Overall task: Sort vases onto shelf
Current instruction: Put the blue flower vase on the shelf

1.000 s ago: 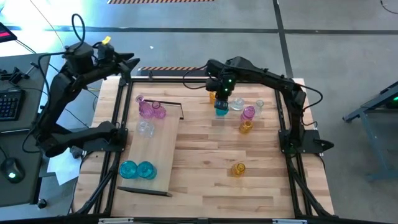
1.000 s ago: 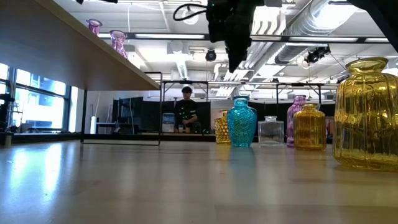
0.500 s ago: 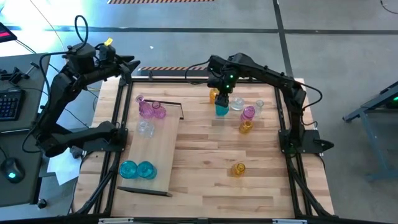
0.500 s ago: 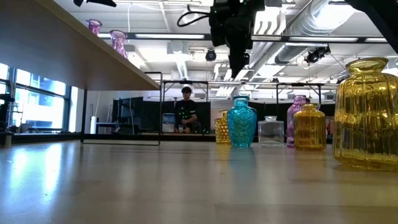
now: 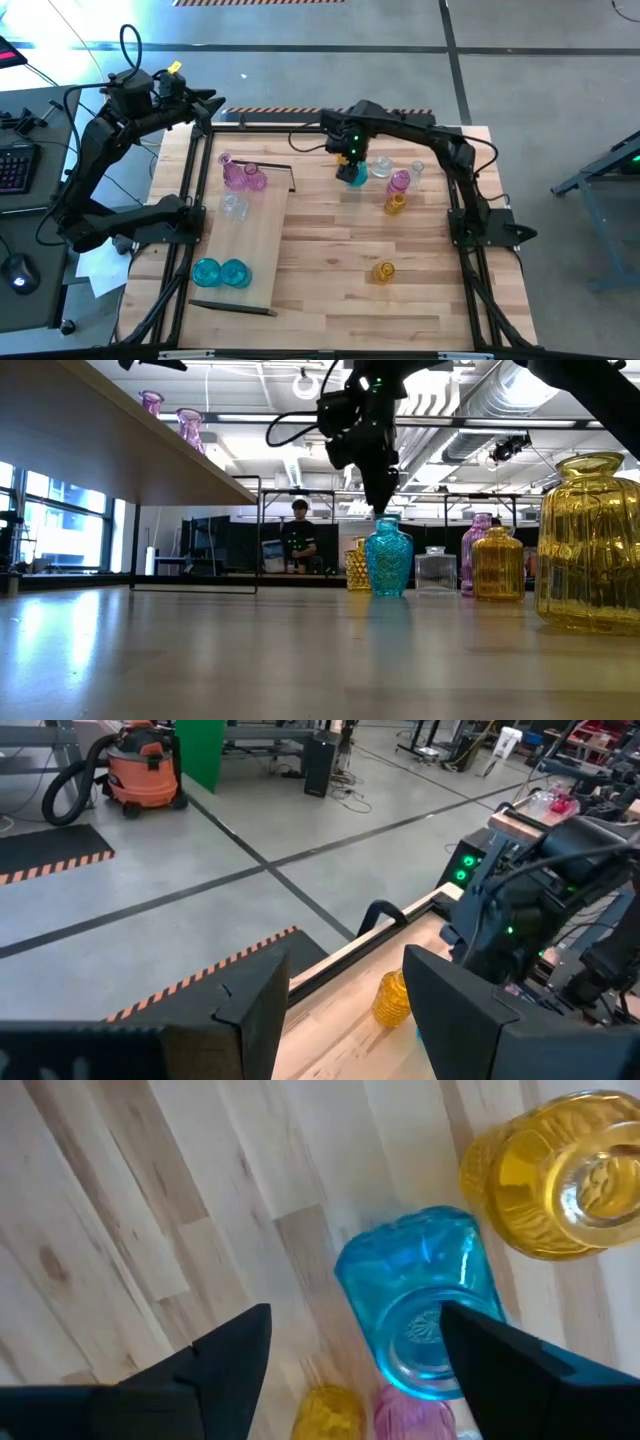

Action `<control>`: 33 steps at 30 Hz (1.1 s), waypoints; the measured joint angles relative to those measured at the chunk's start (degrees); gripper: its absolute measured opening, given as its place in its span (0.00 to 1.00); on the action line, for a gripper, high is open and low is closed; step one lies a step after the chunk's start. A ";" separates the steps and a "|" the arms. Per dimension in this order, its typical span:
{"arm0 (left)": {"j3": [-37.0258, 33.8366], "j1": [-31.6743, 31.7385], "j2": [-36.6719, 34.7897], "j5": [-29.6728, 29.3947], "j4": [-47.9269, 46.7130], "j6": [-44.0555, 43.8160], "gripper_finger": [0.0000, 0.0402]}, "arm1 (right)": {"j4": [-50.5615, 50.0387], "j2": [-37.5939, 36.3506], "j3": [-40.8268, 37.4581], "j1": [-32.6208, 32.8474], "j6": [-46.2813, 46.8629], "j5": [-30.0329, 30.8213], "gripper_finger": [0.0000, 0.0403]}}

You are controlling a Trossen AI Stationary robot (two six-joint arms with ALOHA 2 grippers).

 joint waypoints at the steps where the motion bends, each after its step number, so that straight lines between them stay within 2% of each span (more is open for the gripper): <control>1: 0.00 -0.02 0.00 -0.01 0.00 0.00 0.46 | 0.06 0.26 0.01 0.32 0.26 -0.02 0.68; 5: 0.00 0.00 0.00 -0.03 0.00 0.04 0.46 | -0.21 0.81 0.15 0.90 1.32 2.14 0.68; 13: 0.00 -0.02 0.02 -0.04 0.02 0.07 0.46 | -3.47 1.20 -0.02 0.79 2.85 2.15 0.68; 23: 0.00 -0.02 0.00 -0.05 0.24 0.02 0.46 | -2.53 1.99 -0.10 0.75 2.25 1.46 0.68; 33: 0.02 -0.02 -0.13 -0.05 -0.74 -0.44 0.46 | 1.56 1.71 -10.31 0.72 1.34 2.42 0.66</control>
